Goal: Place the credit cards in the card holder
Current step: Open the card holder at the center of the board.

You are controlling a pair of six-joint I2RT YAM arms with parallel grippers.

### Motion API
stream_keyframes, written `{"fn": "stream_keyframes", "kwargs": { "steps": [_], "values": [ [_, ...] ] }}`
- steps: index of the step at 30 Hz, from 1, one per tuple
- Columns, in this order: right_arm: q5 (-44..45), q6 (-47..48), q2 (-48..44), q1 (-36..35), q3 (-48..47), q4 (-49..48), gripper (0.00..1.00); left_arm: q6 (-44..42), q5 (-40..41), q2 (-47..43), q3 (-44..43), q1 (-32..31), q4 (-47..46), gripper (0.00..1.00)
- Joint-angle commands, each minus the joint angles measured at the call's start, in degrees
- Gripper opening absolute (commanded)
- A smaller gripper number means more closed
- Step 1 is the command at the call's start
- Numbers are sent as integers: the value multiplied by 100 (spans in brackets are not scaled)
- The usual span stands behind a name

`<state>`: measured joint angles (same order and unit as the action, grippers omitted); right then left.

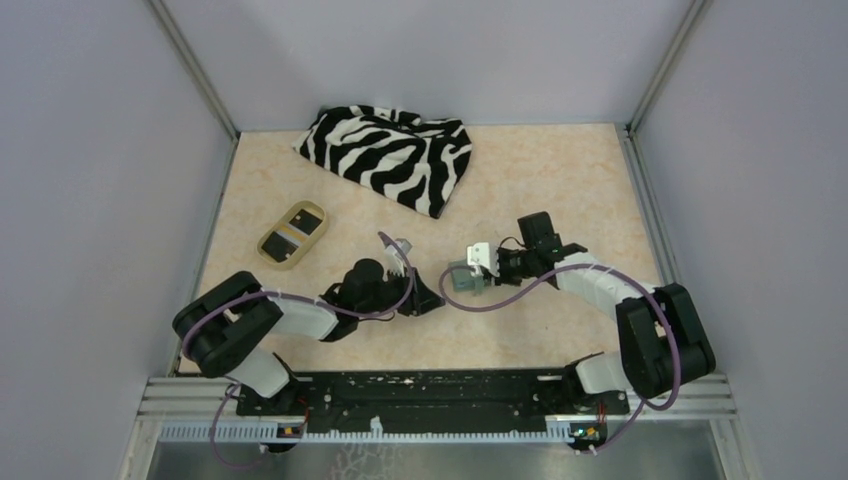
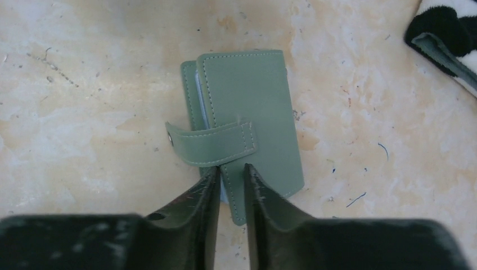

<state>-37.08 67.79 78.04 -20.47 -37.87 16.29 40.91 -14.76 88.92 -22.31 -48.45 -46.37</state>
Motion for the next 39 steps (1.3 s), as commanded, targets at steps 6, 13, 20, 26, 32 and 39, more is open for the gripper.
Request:
{"fn": "stream_keyframes", "kwargs": {
  "steps": [6,13,20,26,32,39],
  "values": [
    [-123,-3208,-81,84,-731,-582,0,-214,-33,-376,227,26,-318,47],
    [-389,-5031,679,263,-1748,232,0,-411,107,-638,408,26,-360,50],
    [298,-5566,1179,263,-1976,404,0,-277,412,-716,376,72,-82,58],
    [1672,-5989,1479,263,-1942,51,0,-29,134,-294,44,348,-80,63],
    [1929,-6093,1415,323,-1906,-92,0,293,-299,280,-199,570,-525,63],
    [-130,-6710,1163,472,-2025,48,0,527,-586,795,-503,586,-823,59]
  ]
}}
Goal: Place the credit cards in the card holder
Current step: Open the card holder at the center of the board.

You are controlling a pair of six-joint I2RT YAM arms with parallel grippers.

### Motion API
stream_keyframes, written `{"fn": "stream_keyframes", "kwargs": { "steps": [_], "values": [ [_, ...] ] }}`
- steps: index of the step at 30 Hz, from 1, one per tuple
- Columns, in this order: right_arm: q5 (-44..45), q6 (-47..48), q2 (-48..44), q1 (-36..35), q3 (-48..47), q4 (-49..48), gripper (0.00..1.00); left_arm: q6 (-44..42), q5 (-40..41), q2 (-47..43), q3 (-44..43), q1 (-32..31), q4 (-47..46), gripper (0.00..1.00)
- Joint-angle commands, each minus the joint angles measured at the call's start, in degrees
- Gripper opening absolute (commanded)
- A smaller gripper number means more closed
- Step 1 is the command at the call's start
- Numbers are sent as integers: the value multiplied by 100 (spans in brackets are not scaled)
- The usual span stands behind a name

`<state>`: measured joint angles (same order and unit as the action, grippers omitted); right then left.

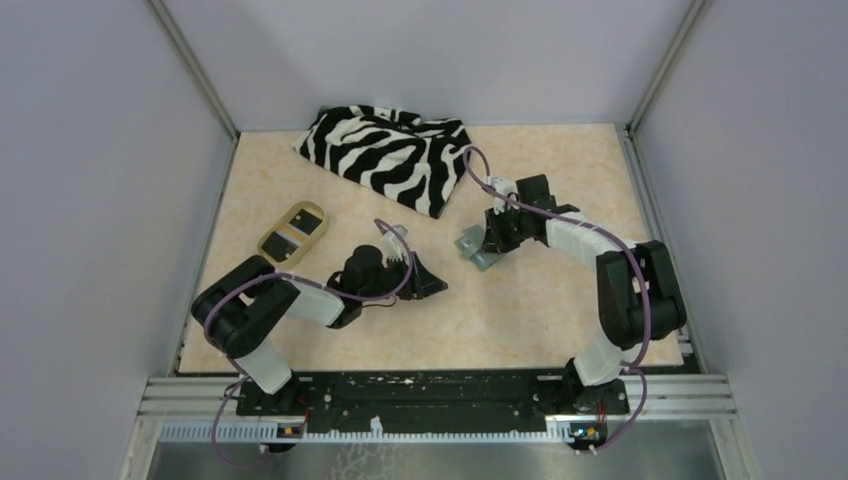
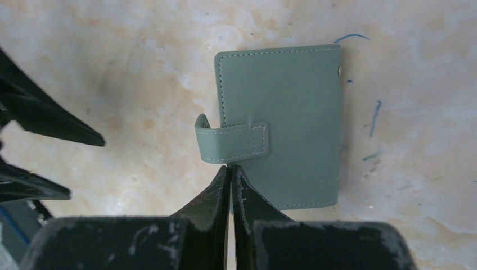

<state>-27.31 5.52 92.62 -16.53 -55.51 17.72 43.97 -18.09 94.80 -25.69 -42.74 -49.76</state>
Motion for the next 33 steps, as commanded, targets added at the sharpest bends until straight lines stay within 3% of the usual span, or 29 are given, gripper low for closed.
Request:
{"fn": "stream_keyframes", "kwargs": {
  "steps": [1,11,15,26,33],
  "values": [
    [-1229,-604,-322,113,-234,-150,0,271,-238,255,-164,24,-529,59],
    [-1979,-2071,-46,531,84,-964,0,1004,36,855,266,192,-1605,61],
    [-1580,-2260,55,672,206,-1172,0,1238,152,1167,328,254,-2045,61],
    [235,-1552,-98,845,260,-1101,0,1343,548,1316,-311,312,-852,62],
    [358,-1370,-33,844,182,-987,0,1296,436,1437,-582,319,-747,61]
  ]
}}
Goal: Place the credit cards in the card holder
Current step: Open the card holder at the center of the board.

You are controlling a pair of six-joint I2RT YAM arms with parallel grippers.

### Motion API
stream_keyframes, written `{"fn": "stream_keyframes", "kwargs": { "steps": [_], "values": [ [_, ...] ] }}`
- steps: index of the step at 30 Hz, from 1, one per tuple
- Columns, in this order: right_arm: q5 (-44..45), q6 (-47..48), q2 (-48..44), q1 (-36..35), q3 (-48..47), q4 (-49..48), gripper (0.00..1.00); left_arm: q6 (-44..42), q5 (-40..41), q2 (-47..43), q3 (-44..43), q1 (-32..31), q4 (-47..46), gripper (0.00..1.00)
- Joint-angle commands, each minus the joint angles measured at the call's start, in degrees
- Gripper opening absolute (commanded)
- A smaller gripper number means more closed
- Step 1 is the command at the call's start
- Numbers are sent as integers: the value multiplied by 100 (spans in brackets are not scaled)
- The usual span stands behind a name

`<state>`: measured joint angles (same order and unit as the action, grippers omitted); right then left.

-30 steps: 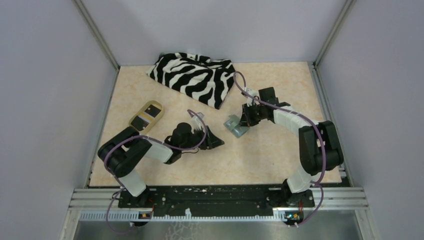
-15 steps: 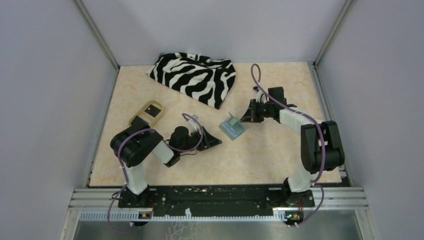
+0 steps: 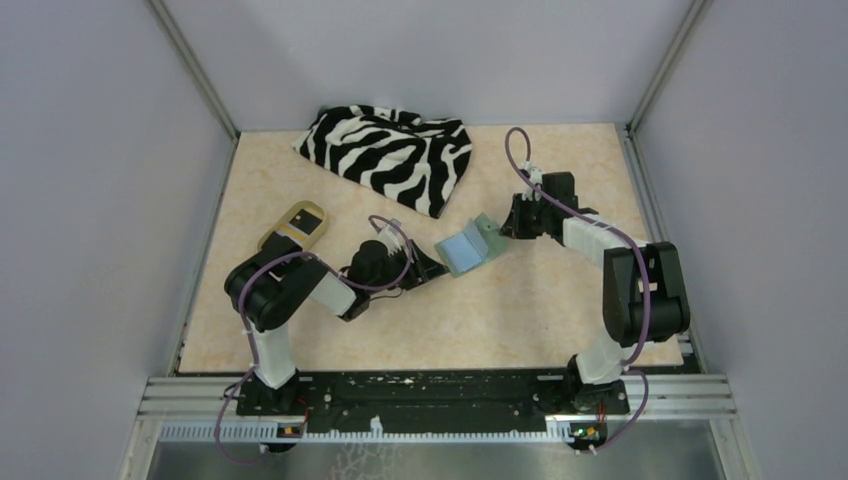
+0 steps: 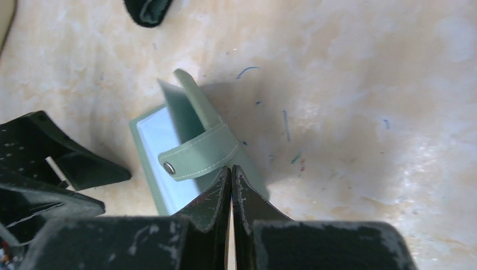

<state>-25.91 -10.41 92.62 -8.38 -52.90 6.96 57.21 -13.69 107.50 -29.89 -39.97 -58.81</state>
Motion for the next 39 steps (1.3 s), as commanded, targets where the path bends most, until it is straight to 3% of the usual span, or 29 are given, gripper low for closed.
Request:
{"fn": "stream_keyframes", "kwargs": {
  "steps": [1,17,25,29,31,32,33,35,36,39],
  "values": [
    [153,224,-68,29,-81,94,0,-26,-62,186,-186,41,92,61],
    [873,1005,-47,-14,-155,312,0,-292,164,291,-619,128,831,64],
    [718,1406,-259,-23,-177,283,6,-826,346,81,-842,143,1486,52],
    [-298,2074,-689,-28,-399,535,20,-1108,309,-51,-966,147,1772,49],
    [-1484,2737,-935,-28,-567,916,27,-1162,267,-78,-1039,147,1859,47],
    [-2145,3063,-1069,-28,-524,1045,32,-1179,236,-69,-1056,147,1863,47],
    [-2666,3366,-1199,-64,-366,1063,46,-1190,203,-71,-1074,147,1864,46],
    [-2705,3524,-1554,-292,164,618,94,-1230,132,-57,-1125,147,1871,46],
    [-2477,3648,-1669,-435,410,371,98,-1250,106,-55,-1146,147,1891,46],
    [-1650,3548,-1607,-870,602,-17,98,-1307,49,-72,-1214,147,1953,46]
  ]
}}
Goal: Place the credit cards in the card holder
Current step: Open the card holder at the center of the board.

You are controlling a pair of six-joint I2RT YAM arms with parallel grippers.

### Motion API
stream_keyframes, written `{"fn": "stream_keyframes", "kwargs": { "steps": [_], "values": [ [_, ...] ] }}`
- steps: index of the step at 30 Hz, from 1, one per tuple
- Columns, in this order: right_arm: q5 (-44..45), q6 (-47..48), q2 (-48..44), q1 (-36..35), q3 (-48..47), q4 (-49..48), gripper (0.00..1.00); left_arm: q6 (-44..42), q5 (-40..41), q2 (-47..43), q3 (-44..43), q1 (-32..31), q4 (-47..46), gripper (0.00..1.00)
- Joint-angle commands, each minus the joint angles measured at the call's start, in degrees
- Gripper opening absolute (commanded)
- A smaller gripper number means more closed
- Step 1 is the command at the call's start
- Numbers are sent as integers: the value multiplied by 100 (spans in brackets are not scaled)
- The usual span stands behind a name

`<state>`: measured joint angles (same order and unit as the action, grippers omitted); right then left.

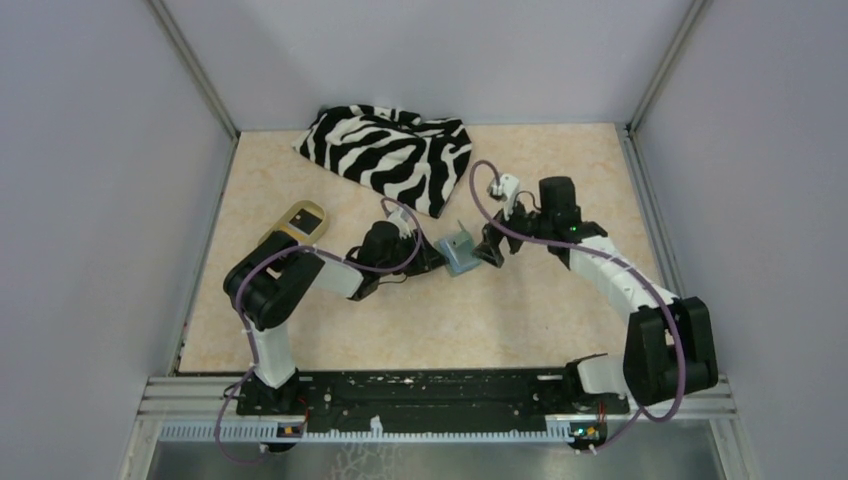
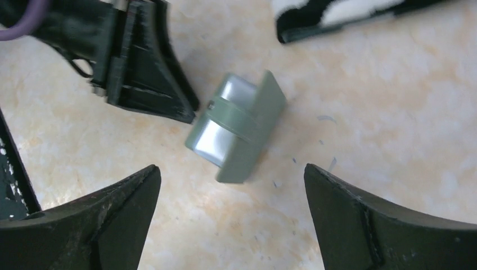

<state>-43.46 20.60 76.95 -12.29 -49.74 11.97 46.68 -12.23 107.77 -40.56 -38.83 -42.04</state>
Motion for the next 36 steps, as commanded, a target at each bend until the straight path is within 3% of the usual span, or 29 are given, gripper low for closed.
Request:
{"fn": "stream_keyframes", "kwargs": {
  "steps": [1,5,10,14,18,20,22,24,28,31,36],
  "values": [
    [364,429,149,-629,152,-366,98,-269,-120,-110,-167,33,292,46],
    [1138,284,812,-1035,-275,-21,98,-303,-198,-101,-244,33,357,46],
    [2655,-254,1103,-1501,-287,-448,94,-365,-278,-103,-320,31,436,46],
    [3474,-686,1399,-1500,-512,-400,71,-387,-297,-107,-318,33,469,46],
    [3552,-851,1344,-1500,-416,-585,36,-382,-328,-139,-251,33,416,47],
    [3551,-909,1340,-1468,-437,-587,25,-381,-328,-200,-168,33,363,47],
    [3424,-1000,1342,-1317,-468,-560,17,-384,-305,-322,-33,38,264,47],
    [3092,-1105,1357,-1102,-505,-503,0,-366,-286,-489,190,61,65,48],
    [2109,-1442,1296,-550,-516,-474,0,-296,-281,-934,829,139,-643,50],
    [781,-1973,1209,-128,-417,-722,0,-127,-405,-1187,1359,269,-1398,53],
    [-567,-2731,1078,35,-346,-1021,0,401,-876,-1265,1989,610,-2723,57]
  ]
}}
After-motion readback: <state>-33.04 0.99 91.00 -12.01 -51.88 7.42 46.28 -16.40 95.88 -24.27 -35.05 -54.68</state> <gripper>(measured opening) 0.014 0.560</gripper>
